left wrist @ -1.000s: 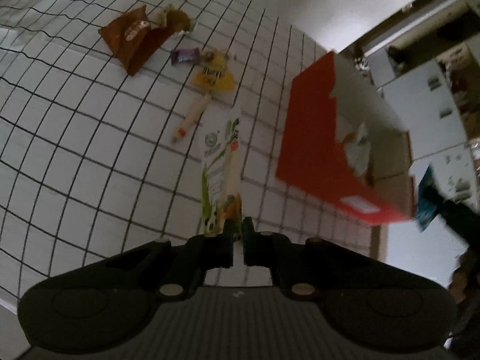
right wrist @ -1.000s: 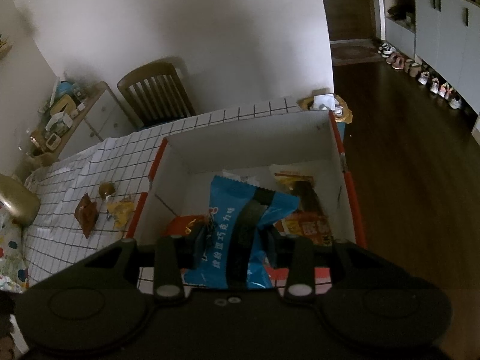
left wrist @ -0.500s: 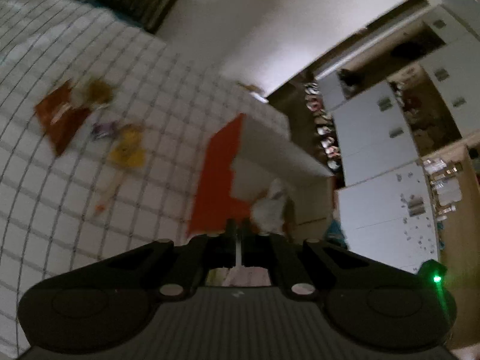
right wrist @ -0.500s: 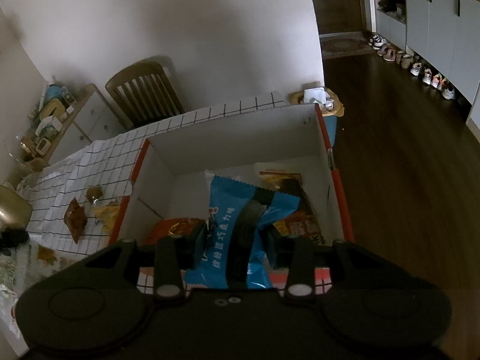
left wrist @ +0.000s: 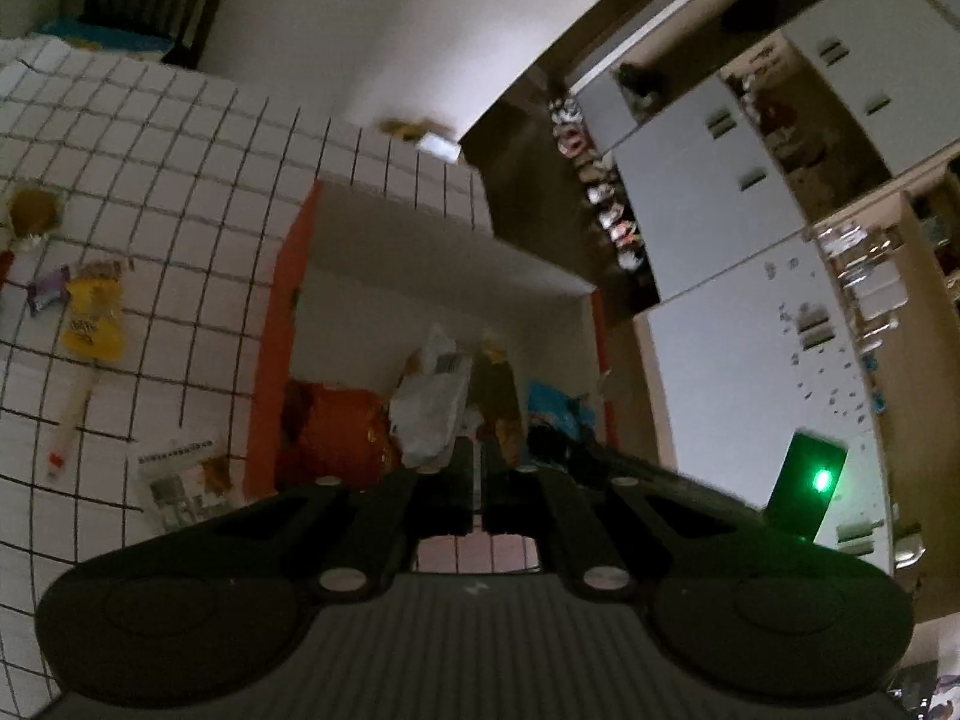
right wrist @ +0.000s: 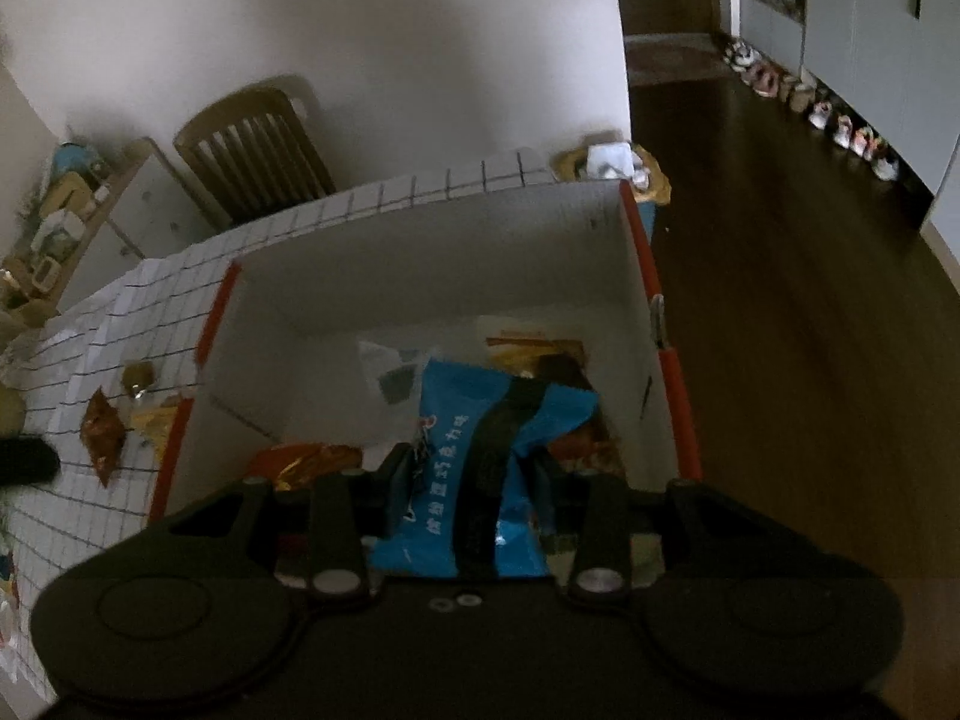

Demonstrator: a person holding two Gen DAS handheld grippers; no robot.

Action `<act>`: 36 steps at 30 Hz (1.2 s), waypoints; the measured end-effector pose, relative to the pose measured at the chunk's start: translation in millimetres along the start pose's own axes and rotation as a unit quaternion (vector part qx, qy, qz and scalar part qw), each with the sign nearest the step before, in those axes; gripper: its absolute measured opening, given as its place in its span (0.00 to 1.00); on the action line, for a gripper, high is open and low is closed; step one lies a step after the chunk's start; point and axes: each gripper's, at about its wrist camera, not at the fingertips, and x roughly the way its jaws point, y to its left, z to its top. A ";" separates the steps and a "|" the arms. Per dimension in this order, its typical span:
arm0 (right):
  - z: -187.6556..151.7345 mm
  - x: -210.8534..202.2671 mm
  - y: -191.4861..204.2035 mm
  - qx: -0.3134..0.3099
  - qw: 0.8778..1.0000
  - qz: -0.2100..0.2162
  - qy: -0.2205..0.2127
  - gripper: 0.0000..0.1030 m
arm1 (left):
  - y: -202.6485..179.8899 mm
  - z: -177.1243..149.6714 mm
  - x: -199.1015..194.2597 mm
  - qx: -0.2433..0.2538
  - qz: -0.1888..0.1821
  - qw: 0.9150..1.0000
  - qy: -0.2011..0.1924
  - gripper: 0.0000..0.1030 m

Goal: Organize snacks
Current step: 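Lower both packets into the red box and open both grippers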

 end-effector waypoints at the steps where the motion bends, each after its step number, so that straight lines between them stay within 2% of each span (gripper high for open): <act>1: 2.4 4.1 -0.2 0.000 1.000 -0.006 0.001 0.39 | -0.1 -1.2 5.1 0.001 0.003 1.000 0.004 0.02; 4: 5.6 10.3 0.3 -0.001 1.000 -0.013 -0.001 0.43 | 0.1 -4.0 21.1 0.012 0.019 1.000 0.012 0.02; 7: 3.6 8.7 3.5 -0.007 1.000 -0.011 -0.004 0.58 | -0.4 -5.0 34.0 0.026 0.032 0.999 0.018 0.02; 10: 0.2 2.2 7.7 -0.012 1.000 0.001 -0.007 0.62 | -1.3 -6.0 44.7 0.044 0.048 0.998 0.025 0.06; 12: -1.8 -3.1 9.9 -0.016 1.000 0.009 -0.006 0.65 | -0.3 -7.9 48.7 0.048 0.049 0.997 0.032 0.14; 13: -2.6 -6.0 11.6 -0.018 1.000 0.012 -0.007 0.66 | -0.1 -8.7 50.2 0.049 0.050 0.997 0.033 0.26; 14: -3.3 -9.5 13.0 -0.022 1.000 0.014 -0.009 0.70 | -0.1 -9.6 50.6 0.052 0.053 0.997 0.032 0.43; 16: -5.8 -16.4 16.9 -0.031 0.999 0.019 -0.013 0.71 | -0.8 -13.1 48.1 0.061 0.059 0.996 0.020 0.63; 17: -4.3 -18.5 17.9 -0.034 0.999 0.021 -0.014 0.72 | -1.7 -14.7 45.3 0.068 0.063 0.996 0.012 0.66; 24: -10.5 -35.6 30.2 -0.041 0.998 0.028 -0.027 0.84 | -1.8 -20.9 26.7 0.102 0.095 0.990 -0.018 0.69; 30: -16.1 -51.7 49.7 -0.049 0.997 0.040 -0.039 0.87 | 5.4 -26.2 2.6 0.116 0.103 0.987 -0.042 0.72; 33: -19.6 -59.5 64.2 -0.055 0.996 0.048 -0.047 0.95 | 14.6 -28.3 -11.1 0.120 0.107 0.986 -0.053 0.72; 36: -22.8 -65.6 80.4 -0.060 0.995 0.053 -0.056 0.97 | 29.3 -28.1 -26.4 0.114 0.106 0.986 -0.060 0.72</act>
